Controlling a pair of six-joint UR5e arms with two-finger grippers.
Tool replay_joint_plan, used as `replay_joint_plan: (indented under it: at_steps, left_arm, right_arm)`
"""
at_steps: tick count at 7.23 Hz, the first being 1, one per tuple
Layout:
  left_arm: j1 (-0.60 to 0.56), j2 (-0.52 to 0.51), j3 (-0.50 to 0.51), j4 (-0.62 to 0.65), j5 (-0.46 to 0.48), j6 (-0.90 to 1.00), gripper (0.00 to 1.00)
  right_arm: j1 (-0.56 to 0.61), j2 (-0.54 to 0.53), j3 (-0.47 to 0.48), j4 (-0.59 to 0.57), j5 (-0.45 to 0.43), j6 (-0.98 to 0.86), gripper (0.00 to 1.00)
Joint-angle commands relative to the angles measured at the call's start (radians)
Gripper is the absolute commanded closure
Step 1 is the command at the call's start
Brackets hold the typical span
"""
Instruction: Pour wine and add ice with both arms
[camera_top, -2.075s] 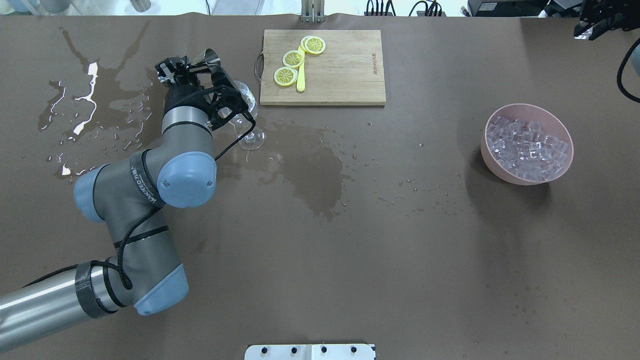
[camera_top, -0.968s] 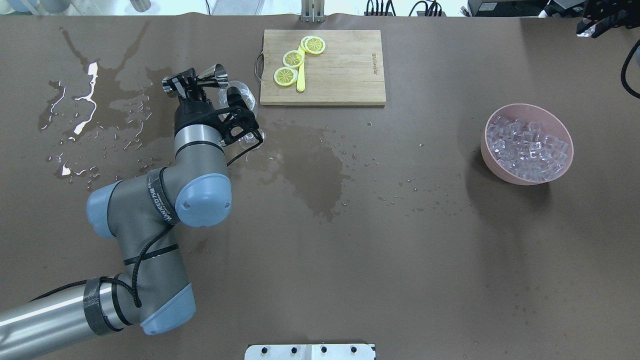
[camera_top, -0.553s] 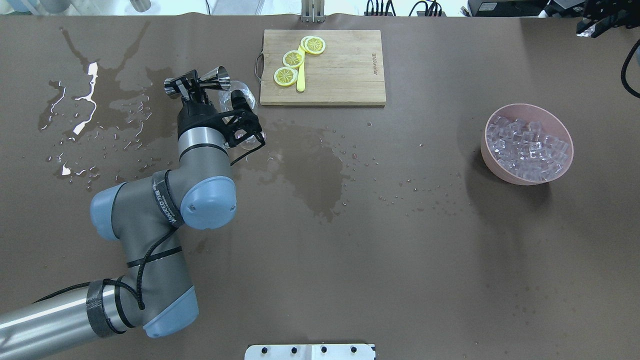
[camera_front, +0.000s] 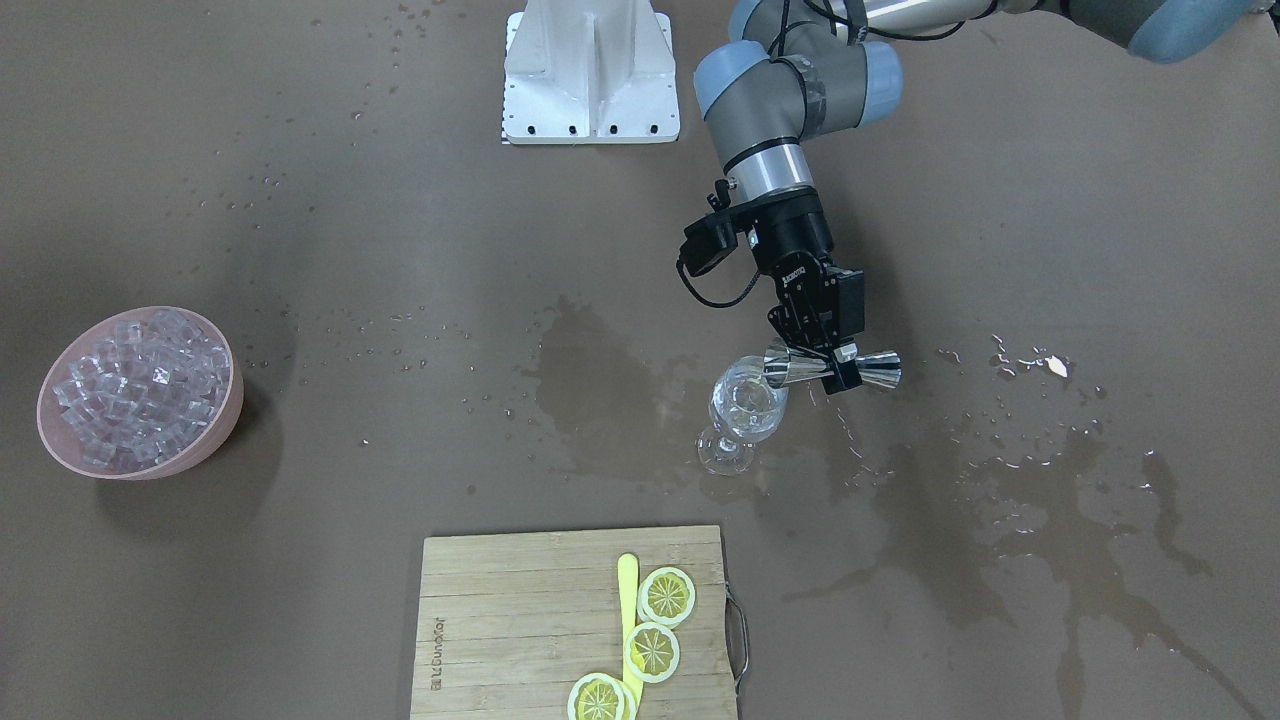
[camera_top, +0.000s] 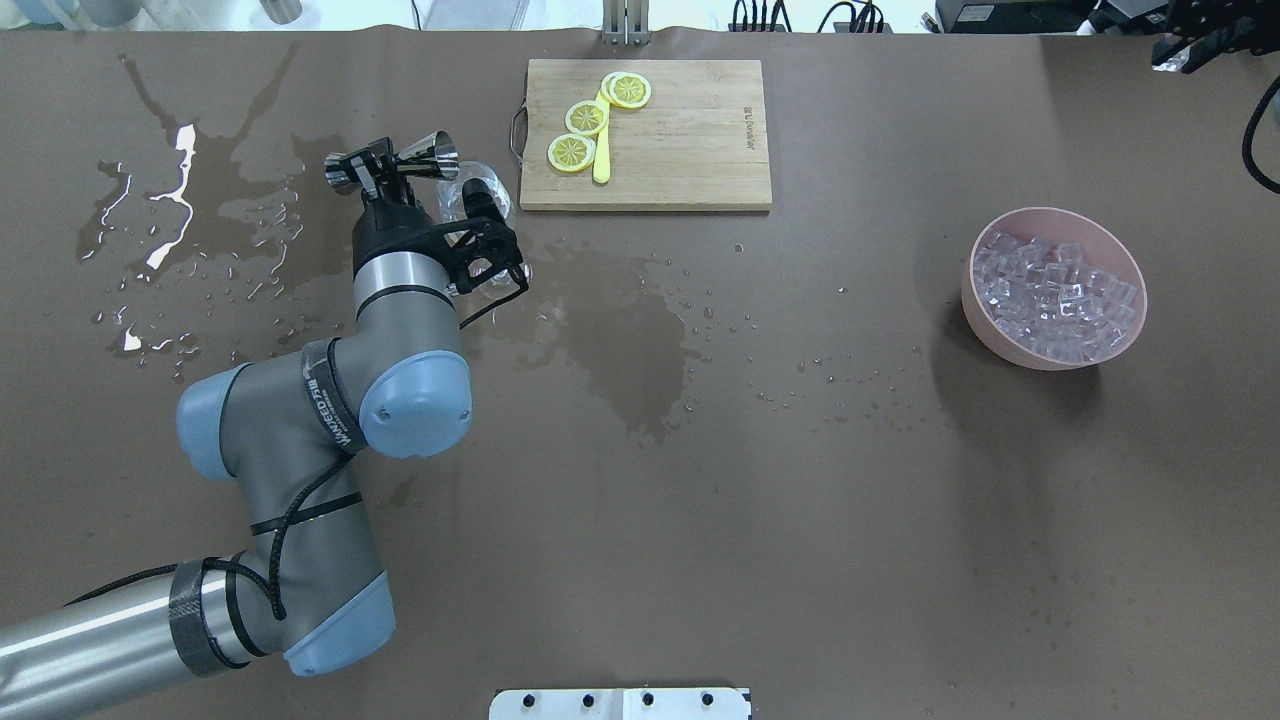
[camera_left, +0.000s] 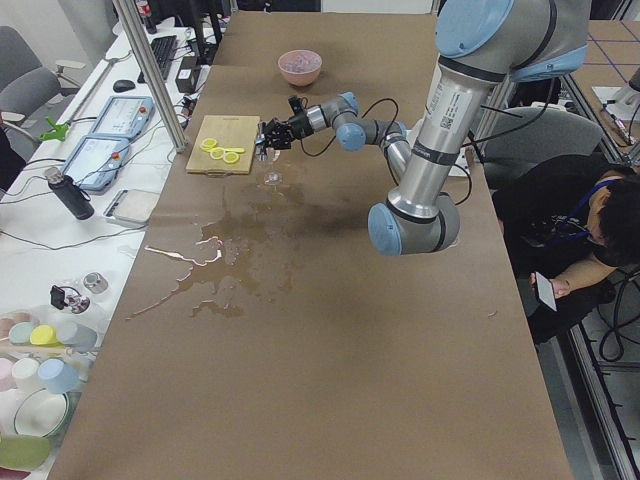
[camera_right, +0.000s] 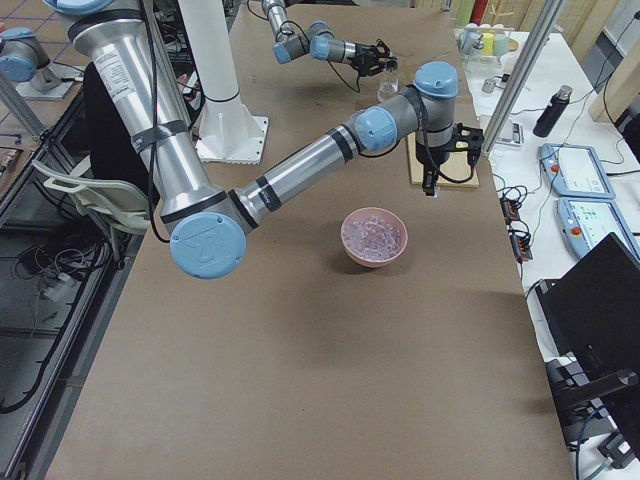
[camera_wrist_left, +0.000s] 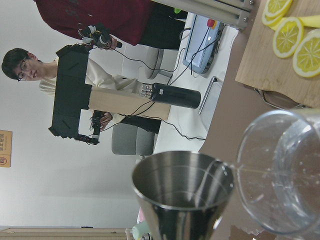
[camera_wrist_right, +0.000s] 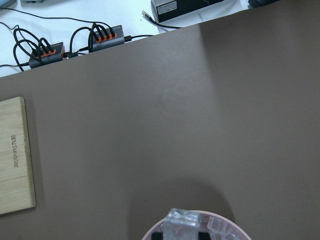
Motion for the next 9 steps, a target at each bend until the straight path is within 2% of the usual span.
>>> replay_joint_plan:
  at_steps: [1,5,9]
  left_arm:
    - [-0.001,0.006,-0.004,0.003,0.011,0.043,0.87]
    - [0.000,-0.023,-0.024,0.090,0.028,0.066,0.87]
    - [-0.001,-0.023,-0.044,0.069,0.020,0.054,0.88]
  right_arm:
    - [0.000,0.002,0.000,0.001,0.000,0.002,1.00]
    - [0.002,0.002,0.000,0.001,0.002,0.002,1.00]
    - [0.008,0.002,0.000,0.001,0.017,0.002,1.00]
